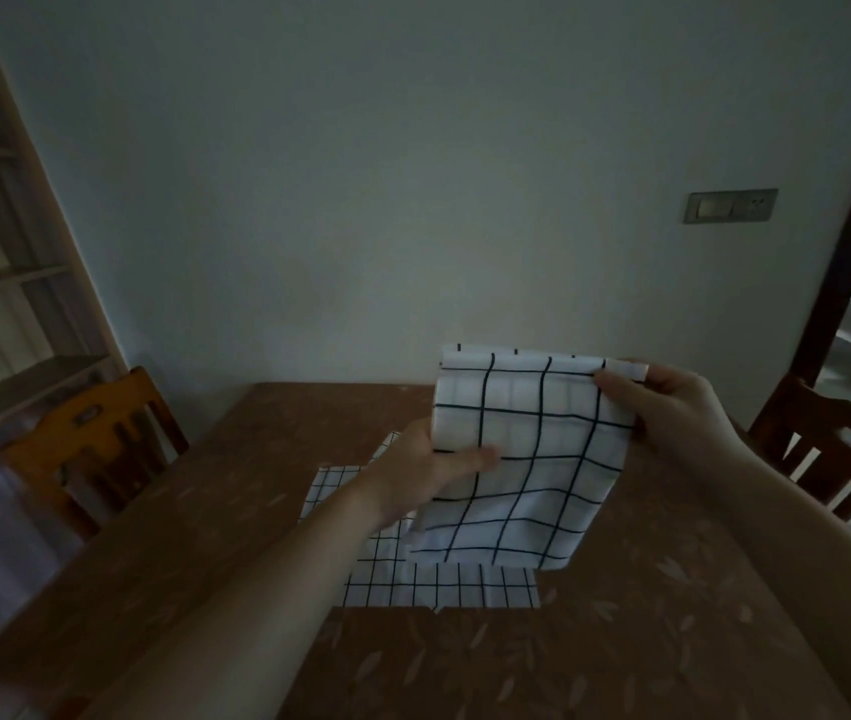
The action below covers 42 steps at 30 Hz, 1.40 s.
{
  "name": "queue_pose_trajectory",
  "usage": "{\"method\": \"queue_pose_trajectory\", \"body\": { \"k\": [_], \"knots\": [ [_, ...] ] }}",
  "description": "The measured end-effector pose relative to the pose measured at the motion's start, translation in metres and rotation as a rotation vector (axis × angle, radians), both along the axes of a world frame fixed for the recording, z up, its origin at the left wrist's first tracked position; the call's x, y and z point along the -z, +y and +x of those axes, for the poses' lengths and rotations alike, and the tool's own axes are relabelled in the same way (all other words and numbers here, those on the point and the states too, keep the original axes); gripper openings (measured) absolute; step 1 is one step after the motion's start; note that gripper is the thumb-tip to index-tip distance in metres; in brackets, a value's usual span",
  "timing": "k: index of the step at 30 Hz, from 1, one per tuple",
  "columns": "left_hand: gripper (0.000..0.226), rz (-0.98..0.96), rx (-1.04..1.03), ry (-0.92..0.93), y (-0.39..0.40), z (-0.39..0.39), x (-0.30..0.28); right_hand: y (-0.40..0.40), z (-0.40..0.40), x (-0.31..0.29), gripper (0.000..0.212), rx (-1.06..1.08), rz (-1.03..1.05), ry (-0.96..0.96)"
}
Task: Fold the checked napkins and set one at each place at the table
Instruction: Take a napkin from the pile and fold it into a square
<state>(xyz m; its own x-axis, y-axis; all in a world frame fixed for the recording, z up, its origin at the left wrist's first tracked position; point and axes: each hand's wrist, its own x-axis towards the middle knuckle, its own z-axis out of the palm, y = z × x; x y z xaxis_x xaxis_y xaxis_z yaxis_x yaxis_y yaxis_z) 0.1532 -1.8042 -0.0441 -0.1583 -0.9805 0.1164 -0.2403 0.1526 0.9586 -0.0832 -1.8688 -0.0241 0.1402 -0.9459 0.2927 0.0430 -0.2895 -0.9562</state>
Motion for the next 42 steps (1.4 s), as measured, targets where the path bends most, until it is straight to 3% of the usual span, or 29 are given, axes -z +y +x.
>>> {"method": "queue_pose_trajectory", "body": {
  "k": [4, 6, 9, 12, 14, 17, 19, 22, 25, 28, 31, 32, 33, 34, 35, 39, 42],
  "knots": [
    [0.02, 0.025, -0.017, -0.021, 0.003, 0.013, 0.011, 0.004, 0.003, 0.003, 0.029, -0.084, 0.047, -0.006],
    [0.024, -0.001, -0.089, -0.01, 0.001, 0.026, 0.015, 0.011, 0.007, 0.013, 0.039, -0.232, 0.097, 0.168],
    [0.052, 0.028, -0.127, -0.052, 0.001, 0.053, 0.028, 0.017, 0.021, 0.036, 0.035, -0.34, 0.15, 0.424],
    [0.075, 0.093, -0.127, -0.083, 0.01, 0.075, 0.038, 0.019, 0.045, 0.05, 0.035, -0.286, 0.154, 0.48],
    [0.037, 0.116, -0.106, -0.045, 0.017, 0.091, 0.045, 0.023, 0.061, 0.056, 0.037, -0.282, 0.165, 0.503],
    [0.012, 0.166, -0.056, 0.044, 0.029, 0.112, 0.051, 0.026, 0.082, 0.067, 0.018, -0.324, 0.208, 0.461],
    [0.022, 0.186, -0.098, 0.114, 0.035, 0.126, 0.055, 0.029, 0.095, 0.072, 0.014, -0.322, 0.259, 0.374],
    [0.009, 0.256, -0.059, 0.202, 0.031, 0.143, 0.062, 0.032, 0.11, 0.072, 0.012, -0.306, 0.334, 0.242],
    [0.023, 0.232, 0.013, 0.229, 0.026, 0.15, 0.065, 0.03, 0.115, 0.073, 0.024, -0.32, 0.394, 0.13],
    [0.033, 0.254, -0.04, 0.305, 0.024, 0.152, 0.058, 0.027, 0.121, 0.069, 0.054, -0.318, 0.373, 0.128],
    [0.028, 0.32, -0.077, 0.493, 0.022, 0.151, 0.05, 0.024, 0.121, 0.06, 0.054, -0.307, 0.337, 0.121],
    [0.036, 0.381, -0.073, 0.558, 0.021, 0.153, 0.049, 0.022, 0.12, 0.058, 0.053, -0.299, 0.315, 0.109],
    [0.059, 0.462, -0.039, 0.595, 0.02, 0.154, 0.05, 0.02, 0.118, 0.056, 0.052, -0.282, 0.293, 0.105],
    [0.08, 0.509, -0.005, 0.58, 0.018, 0.156, 0.053, 0.019, 0.116, 0.056, 0.05, -0.262, 0.274, 0.096],
    [0.085, 0.524, 0.026, 0.542, 0.018, 0.154, 0.053, 0.02, 0.115, 0.055, 0.048, -0.245, 0.26, 0.087],
    [0.036, 0.464, 0.0, 0.377, 0.016, 0.136, 0.048, 0.019, 0.108, 0.052, 0.046, -0.198, 0.192, 0.145],
    [0.026, 0.348, -0.09, 0.161, 0.007, 0.132, 0.048, 0.018, 0.093, 0.046, 0.047, -0.286, 0.102, 0.455]
  ]
}}
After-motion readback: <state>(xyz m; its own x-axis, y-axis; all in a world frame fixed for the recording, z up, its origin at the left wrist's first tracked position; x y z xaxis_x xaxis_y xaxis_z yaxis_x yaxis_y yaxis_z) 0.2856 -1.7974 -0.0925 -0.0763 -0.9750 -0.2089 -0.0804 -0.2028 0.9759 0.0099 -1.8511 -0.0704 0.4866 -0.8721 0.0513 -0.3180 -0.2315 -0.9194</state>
